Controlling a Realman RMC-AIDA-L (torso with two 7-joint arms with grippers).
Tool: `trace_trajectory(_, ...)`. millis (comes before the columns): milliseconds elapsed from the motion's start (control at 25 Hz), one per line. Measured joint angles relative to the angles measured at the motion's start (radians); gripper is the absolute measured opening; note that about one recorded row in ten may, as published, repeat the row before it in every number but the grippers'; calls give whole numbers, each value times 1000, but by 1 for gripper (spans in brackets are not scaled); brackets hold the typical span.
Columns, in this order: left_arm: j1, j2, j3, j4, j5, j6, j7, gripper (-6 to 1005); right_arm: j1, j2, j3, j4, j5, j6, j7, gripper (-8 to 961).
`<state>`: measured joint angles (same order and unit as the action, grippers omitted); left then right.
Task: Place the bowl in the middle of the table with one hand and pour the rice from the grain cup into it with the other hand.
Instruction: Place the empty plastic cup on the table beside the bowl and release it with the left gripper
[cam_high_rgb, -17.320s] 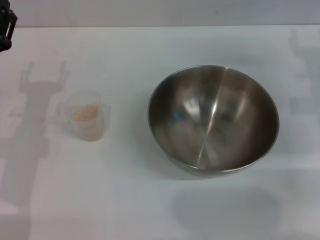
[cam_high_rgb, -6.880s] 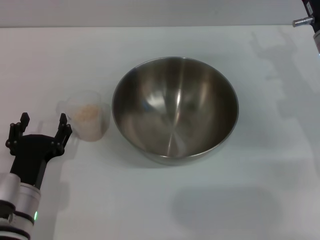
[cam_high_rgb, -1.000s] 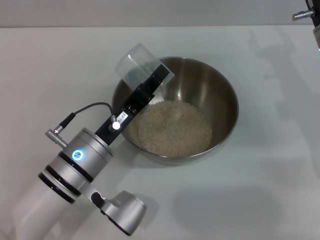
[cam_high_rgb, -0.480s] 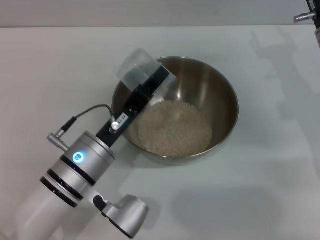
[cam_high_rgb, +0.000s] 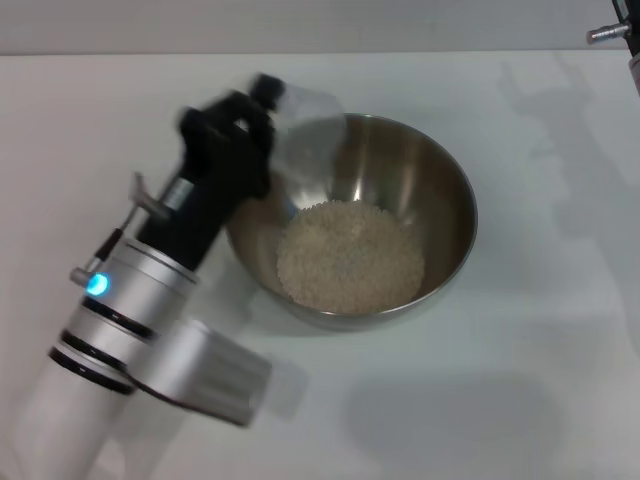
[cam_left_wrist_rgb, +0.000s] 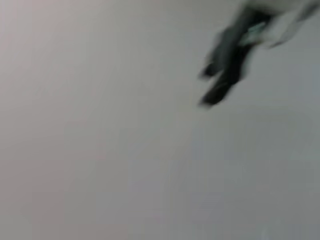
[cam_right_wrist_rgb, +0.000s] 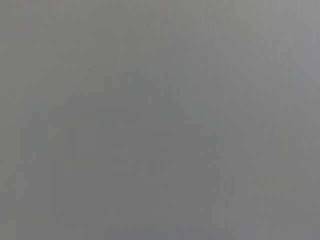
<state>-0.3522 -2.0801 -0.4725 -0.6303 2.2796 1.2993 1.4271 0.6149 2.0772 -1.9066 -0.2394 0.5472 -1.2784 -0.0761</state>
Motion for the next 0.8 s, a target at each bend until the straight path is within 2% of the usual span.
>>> trace_trajectory(240,18,0,-104,-10,-84,12,-336,24,3,-1,-1,0,-1,3,3,750)
trace_trajectory(320,18,2,-138,2,-144,7,-503,24,3,-2,-3,-1,-1,3,3,749)
trace_trajectory(480,12,4,-163,43,-218,-6,-726,25,3,-1,-5,-2,-2,3,4,749)
trace_trajectory(600,10,5,-174,78,-267,-35,-898,25,3,-1,-6,-1,-2,4,5,749)
trace_trajectory(800,13,6,-215,112,-299,-143,-1084,25,3,0,-8,0,-3,4,5,749)
